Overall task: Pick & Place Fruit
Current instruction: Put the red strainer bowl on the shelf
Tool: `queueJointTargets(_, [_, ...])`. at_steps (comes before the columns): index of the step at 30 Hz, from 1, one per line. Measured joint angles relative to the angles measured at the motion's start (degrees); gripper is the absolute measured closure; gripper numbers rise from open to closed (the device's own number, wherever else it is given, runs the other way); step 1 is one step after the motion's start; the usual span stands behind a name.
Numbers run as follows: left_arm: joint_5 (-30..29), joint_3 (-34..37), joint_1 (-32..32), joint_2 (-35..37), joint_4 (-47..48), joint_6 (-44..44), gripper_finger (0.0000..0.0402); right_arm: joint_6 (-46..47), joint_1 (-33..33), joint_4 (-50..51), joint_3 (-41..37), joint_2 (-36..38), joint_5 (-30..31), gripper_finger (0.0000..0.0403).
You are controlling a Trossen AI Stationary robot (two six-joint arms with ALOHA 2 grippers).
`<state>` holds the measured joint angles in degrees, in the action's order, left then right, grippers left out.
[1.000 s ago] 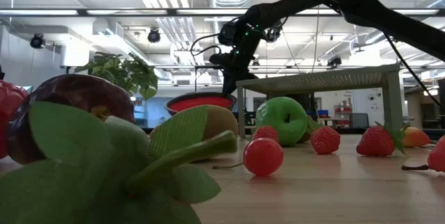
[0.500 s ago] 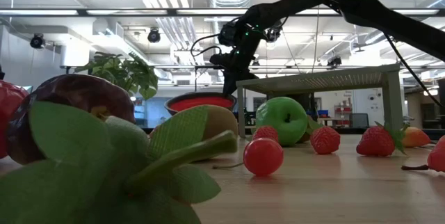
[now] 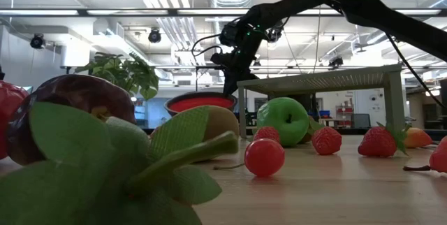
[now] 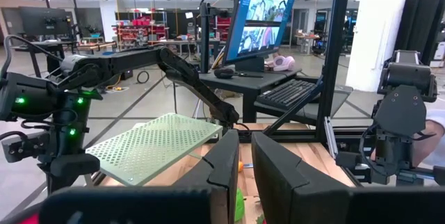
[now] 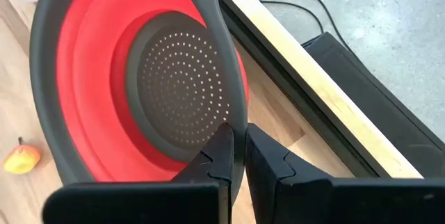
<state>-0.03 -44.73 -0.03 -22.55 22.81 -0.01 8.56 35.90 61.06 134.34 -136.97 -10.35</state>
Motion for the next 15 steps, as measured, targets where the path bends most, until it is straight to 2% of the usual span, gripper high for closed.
queueJointTargets(15, [0.0, 0.0, 0.01, 0.0, 0.0, 0.01, 0.0355, -1.39, -1.24, 0.56, -0.11, 3.05, -2.67, 0.0391])
